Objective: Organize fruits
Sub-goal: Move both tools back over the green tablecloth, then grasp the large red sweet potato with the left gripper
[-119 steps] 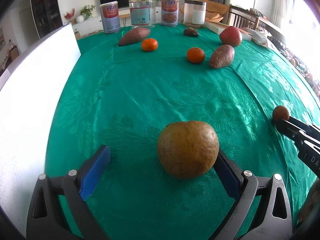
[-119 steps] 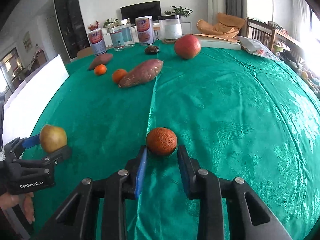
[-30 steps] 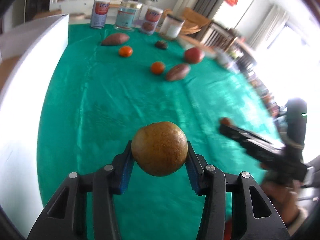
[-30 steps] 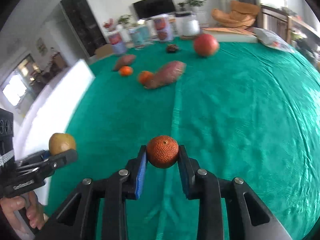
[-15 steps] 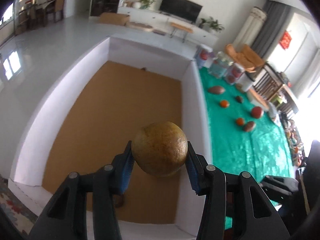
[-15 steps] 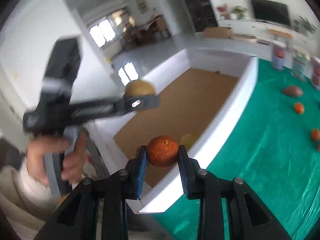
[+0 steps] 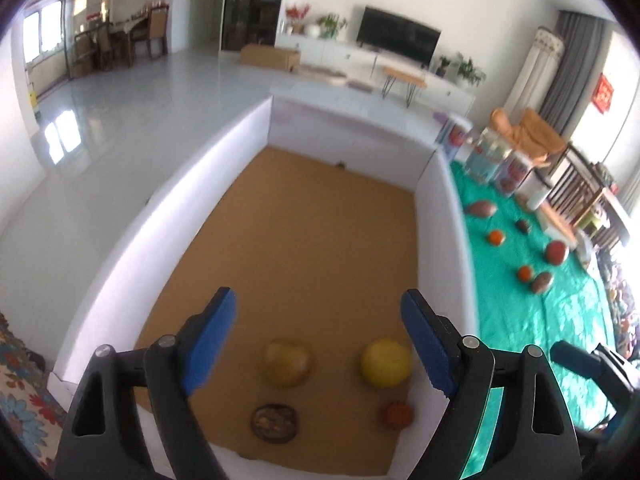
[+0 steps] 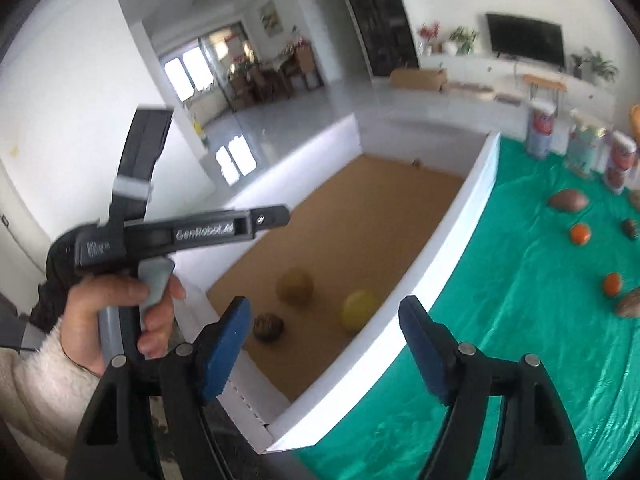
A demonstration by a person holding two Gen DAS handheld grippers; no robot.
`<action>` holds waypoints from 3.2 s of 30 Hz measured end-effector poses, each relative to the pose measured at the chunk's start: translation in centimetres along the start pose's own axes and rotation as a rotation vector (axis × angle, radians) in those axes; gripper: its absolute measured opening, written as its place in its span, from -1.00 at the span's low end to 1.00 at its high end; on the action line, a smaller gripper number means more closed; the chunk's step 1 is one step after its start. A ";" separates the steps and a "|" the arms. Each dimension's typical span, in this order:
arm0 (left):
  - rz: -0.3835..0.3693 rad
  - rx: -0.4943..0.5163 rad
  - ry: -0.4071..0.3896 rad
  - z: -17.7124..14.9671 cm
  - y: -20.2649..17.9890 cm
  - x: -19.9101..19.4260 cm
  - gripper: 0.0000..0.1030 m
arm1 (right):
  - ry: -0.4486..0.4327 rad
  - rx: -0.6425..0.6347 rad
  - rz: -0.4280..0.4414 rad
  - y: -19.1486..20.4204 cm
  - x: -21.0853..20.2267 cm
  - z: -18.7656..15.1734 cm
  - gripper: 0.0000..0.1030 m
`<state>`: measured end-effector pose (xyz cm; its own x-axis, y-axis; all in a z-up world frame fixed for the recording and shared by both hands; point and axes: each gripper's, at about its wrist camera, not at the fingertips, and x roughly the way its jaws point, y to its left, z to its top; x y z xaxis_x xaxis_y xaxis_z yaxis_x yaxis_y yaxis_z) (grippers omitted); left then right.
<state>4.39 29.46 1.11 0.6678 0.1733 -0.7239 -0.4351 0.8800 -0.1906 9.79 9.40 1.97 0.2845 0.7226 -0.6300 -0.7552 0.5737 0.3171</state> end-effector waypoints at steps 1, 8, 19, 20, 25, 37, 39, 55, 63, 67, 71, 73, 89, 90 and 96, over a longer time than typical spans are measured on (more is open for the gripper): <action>-0.018 0.011 -0.026 -0.1 -0.9 -0.7 0.68 | -0.036 0.010 -0.024 -0.8 -1.1 -0.2 0.68; -0.261 0.276 -0.050 -4.0 -13.0 -3.1 0.74 | -0.104 0.192 -0.436 -13.4 -5.3 -7.9 0.93; -0.289 0.622 0.109 -14.9 -29.5 8.3 0.78 | -0.137 0.504 -0.852 -23.5 -11.4 -18.0 0.93; -0.258 0.615 0.102 -14.8 -29.7 9.8 0.78 | -0.117 0.488 -0.871 -23.4 -11.1 -17.9 0.93; -0.121 0.646 0.069 -14.9 -30.3 14.5 0.82 | -0.020 0.456 -0.906 -23.9 -8.8 -17.5 0.93; -0.163 0.521 0.131 -13.7 -28.3 15.7 0.95 | -0.009 0.535 -0.867 -26.0 -8.5 -18.5 0.93; -0.165 0.519 0.132 -13.7 -28.3 15.7 0.95 | -0.014 0.552 -0.862 -26.2 -8.6 -18.7 0.93; -0.165 0.519 0.132 -13.7 -28.3 15.7 0.96 | 0.047 0.567 -0.855 -27.9 -7.9 -17.4 0.93; -0.188 0.508 0.200 -13.0 -28.2 15.7 0.93 | 0.017 0.534 -0.873 -27.6 -7.7 -17.4 0.93; -0.257 0.263 0.190 -8.0 -26.9 14.8 0.92 | 0.013 0.572 -0.836 -28.3 -7.9 -17.7 0.96; -0.282 0.062 0.127 -0.3 -28.3 15.2 0.92 | 0.017 0.568 -0.830 -28.3 -7.7 -17.7 0.98; -0.288 0.021 0.124 2.9 -29.5 16.9 0.92 | 0.013 0.568 -0.822 -28.3 -7.8 -17.7 1.00; 0.022 0.647 0.261 9.9 -34.9 33.0 0.90 | 0.010 0.567 -0.812 -28.4 -7.7 -17.7 1.00; 0.006 0.633 0.270 10.1 -35.0 33.3 0.89 | 0.011 0.567 -0.813 -28.4 -7.7 -17.7 1.00; -0.079 0.613 0.348 9.5 -35.9 35.6 0.03 | 0.012 0.566 -0.815 -28.4 -7.7 -17.6 1.00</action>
<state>49.55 8.23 -11.52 0.4069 0.0368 -0.9127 0.0938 0.9922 0.0818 18.63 -19.24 -14.71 0.5829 0.0233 -0.8122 0.0624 0.9954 0.0733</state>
